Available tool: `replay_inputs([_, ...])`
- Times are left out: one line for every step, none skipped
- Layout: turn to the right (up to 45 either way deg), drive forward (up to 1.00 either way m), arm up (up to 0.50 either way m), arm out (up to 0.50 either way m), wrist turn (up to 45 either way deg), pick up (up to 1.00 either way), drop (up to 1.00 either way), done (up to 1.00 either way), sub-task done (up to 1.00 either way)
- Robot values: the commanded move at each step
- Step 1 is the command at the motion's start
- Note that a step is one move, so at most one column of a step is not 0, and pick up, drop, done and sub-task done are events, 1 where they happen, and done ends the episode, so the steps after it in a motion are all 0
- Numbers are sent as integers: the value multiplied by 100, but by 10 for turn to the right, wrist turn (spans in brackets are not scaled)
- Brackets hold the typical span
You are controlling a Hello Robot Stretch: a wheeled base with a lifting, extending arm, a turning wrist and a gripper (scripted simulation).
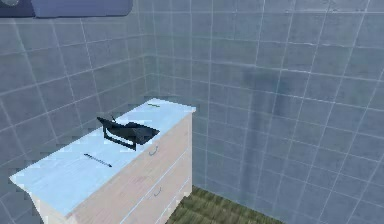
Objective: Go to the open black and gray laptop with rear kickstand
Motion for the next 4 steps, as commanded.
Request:
replay_inputs([120,0,0,0,0,0,0,0,0])
replay_inputs([0,20,0,0,0,0,0,0,0])
replay_inputs([-330,0,0,0,0,0,0,0,0])
replay_inputs([0,0,0,0,0,0,0,100,0])
